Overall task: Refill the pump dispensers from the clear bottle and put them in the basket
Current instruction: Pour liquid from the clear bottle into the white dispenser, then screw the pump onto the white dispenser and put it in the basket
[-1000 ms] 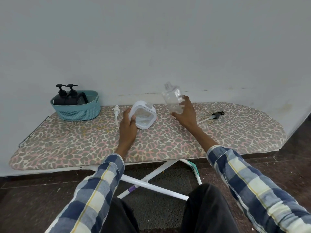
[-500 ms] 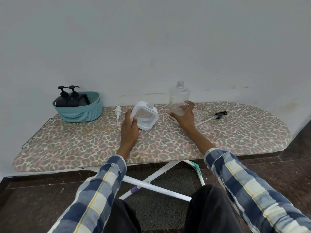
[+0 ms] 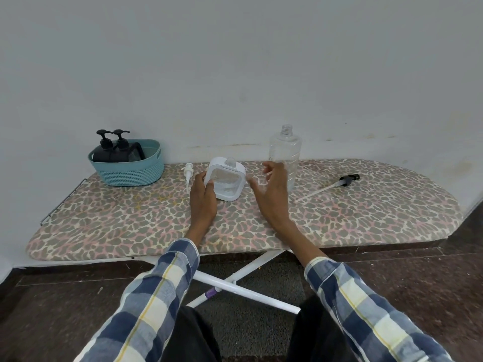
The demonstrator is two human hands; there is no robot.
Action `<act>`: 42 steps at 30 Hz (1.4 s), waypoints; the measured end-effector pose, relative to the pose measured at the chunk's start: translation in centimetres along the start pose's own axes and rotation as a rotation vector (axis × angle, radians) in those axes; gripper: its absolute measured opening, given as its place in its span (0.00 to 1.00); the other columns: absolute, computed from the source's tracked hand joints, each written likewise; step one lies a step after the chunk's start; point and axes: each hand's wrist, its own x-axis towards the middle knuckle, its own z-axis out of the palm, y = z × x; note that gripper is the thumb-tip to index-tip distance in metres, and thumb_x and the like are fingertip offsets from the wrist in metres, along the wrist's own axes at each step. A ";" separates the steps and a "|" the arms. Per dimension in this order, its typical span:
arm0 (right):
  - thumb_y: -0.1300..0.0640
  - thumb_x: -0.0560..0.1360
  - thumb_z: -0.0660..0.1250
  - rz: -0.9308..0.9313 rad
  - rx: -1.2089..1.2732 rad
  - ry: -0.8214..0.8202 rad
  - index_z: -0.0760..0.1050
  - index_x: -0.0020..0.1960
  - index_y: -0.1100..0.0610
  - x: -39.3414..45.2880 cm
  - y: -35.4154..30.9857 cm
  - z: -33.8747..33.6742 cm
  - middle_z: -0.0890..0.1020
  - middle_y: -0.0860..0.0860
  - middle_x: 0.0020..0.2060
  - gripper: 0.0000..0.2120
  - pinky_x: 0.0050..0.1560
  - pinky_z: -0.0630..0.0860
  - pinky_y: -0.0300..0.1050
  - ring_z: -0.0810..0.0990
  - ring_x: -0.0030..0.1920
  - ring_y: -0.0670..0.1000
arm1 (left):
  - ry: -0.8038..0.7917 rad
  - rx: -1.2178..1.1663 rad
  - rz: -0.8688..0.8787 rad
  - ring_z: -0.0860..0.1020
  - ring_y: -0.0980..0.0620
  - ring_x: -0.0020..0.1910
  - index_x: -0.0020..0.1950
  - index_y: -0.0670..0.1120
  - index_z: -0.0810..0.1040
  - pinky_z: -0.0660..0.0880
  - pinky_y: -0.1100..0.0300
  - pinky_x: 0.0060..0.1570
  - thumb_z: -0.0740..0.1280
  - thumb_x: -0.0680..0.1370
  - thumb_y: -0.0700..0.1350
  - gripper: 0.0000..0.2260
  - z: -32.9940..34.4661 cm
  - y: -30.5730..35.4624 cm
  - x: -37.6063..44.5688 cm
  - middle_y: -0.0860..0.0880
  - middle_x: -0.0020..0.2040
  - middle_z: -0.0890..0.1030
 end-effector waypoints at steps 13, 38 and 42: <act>0.44 0.79 0.76 0.097 0.189 -0.361 0.65 0.77 0.51 1.1 1.2 4.3 0.83 0.45 0.55 0.33 0.50 0.84 0.51 0.84 0.51 0.49 | 0.019 0.098 -0.017 0.71 0.50 0.36 0.40 0.41 0.72 0.65 0.51 0.40 0.55 0.79 0.46 0.13 0.2 -0.2 0.4 0.44 0.38 0.76; 0.33 0.75 0.74 0.207 0.228 -0.312 0.74 0.69 0.49 0.8 2.5 4.9 0.85 0.46 0.56 0.30 0.54 0.84 0.55 0.84 0.53 0.47 | -0.063 0.748 -0.240 0.83 0.36 0.59 0.60 0.40 0.83 0.79 0.47 0.54 0.63 0.79 0.61 0.26 -2.3 -4.5 13.7 0.38 0.61 0.84; 0.32 0.74 0.73 0.207 0.217 -0.311 0.74 0.70 0.48 0.7 2.4 4.8 0.85 0.45 0.56 0.31 0.53 0.84 0.54 0.84 0.53 0.46 | 0.004 0.639 -0.299 0.84 0.37 0.58 0.60 0.39 0.84 0.82 0.45 0.58 0.69 0.80 0.59 0.23 -1.7 -3.0 12.8 0.39 0.60 0.85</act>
